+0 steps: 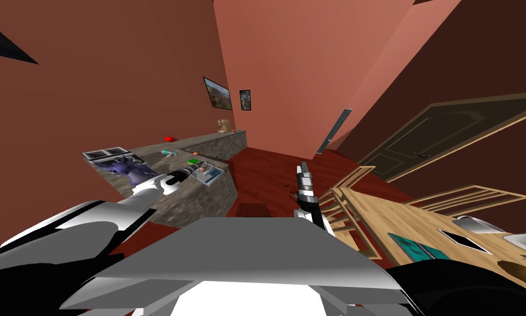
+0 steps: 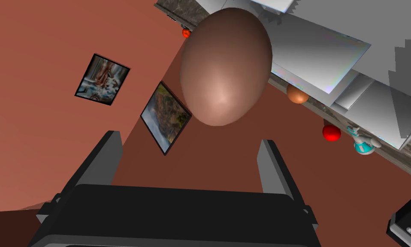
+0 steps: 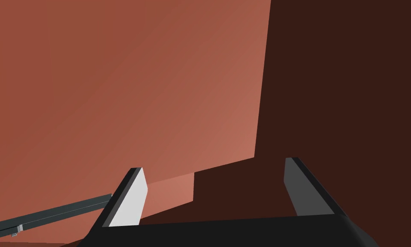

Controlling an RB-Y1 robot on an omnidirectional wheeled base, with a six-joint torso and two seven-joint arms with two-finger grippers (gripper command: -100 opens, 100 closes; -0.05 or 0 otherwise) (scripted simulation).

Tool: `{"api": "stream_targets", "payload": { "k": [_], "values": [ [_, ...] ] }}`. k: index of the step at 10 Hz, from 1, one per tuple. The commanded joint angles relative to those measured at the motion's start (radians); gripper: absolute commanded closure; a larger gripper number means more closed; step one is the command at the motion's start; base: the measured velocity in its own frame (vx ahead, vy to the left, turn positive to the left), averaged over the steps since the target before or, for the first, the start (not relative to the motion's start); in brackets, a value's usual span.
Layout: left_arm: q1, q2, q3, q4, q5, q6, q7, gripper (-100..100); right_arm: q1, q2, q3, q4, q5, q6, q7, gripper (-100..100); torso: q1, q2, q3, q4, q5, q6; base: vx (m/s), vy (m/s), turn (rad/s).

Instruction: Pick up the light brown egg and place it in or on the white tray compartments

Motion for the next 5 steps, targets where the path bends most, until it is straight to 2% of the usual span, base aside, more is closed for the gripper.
{"api": "stream_targets", "payload": {
  "k": [1,2,4,5],
  "values": [
    [-0.016,0.003,-0.005,0.03,-0.003,-0.014,0.006,-100,0.0,0.0,0.0,0.0,0.0,0.0,0.0,0,0.0,0.0,0.0,0.0,0.0,0.0,-0.015,-0.012,-0.018],
    [-0.023,0.029,-0.024,0.032,-0.007,-0.011,0.044,-100,0.0,0.0,0.0,0.0,0.0,0.0,0.0,0,0.001,-0.001,0.0,0.0,0.0,0.0,-0.022,-0.019,-0.084],
    [-0.029,0.056,-0.043,0.035,-0.011,-0.008,0.081,-100,0.0,0.0,0.0,0.0,0.0,0.0,0.0,0,0.0,0.0,0.0,0.0,0.0,0.0,-0.023,-0.021,-0.067],
    [-0.021,0.046,-0.034,0.024,-0.009,-0.002,0.066,-100,0.0,0.0,0.0,0.0,0.0,0.0,0.0,0,0.0,0.0,0.0,0.0,0.0,0.0,-0.008,-0.008,-0.01]
  ]
}}
